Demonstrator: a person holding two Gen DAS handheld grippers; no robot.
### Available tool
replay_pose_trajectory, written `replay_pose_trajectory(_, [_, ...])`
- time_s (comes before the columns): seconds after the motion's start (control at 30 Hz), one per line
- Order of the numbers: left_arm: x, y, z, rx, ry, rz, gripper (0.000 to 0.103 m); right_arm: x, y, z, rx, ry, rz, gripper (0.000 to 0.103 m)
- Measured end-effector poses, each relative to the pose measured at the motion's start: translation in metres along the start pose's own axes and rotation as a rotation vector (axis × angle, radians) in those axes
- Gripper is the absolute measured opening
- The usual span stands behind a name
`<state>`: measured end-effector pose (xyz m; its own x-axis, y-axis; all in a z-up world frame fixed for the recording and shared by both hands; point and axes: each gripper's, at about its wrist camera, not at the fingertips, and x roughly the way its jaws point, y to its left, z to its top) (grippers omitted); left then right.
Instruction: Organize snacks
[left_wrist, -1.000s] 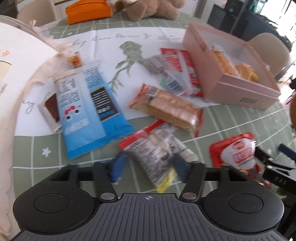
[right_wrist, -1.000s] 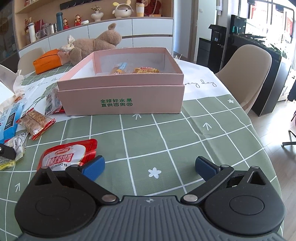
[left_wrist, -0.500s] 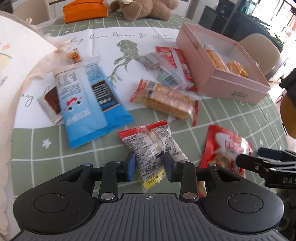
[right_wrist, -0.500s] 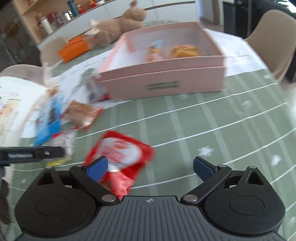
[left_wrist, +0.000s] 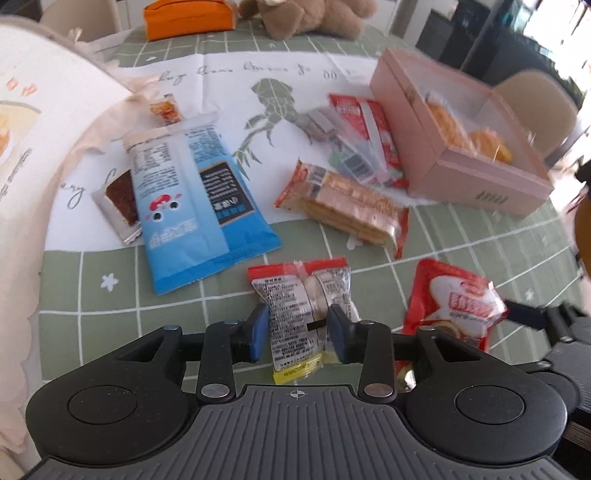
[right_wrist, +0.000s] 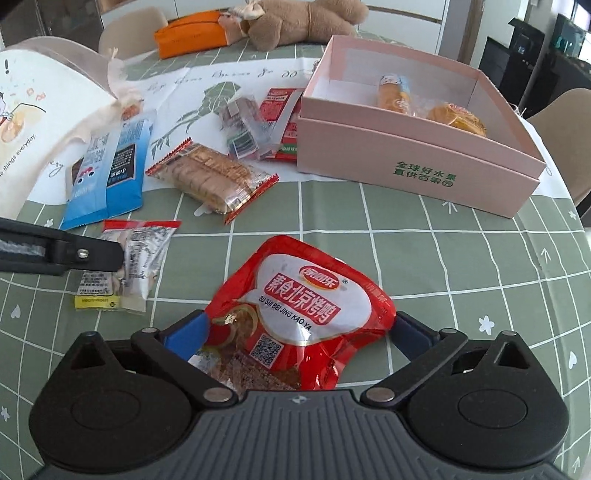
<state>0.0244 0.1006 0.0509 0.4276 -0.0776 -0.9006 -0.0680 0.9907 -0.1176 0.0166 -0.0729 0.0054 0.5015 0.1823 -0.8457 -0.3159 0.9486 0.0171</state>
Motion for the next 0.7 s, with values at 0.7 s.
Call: replay_pose_trajectory(0.7, [0.011, -0.015, 0.021, -0.049, 0.007, -0.014, 0.056, -0.009, -0.005, -0.013, -0.026, -0.025, 0.015, 0.103])
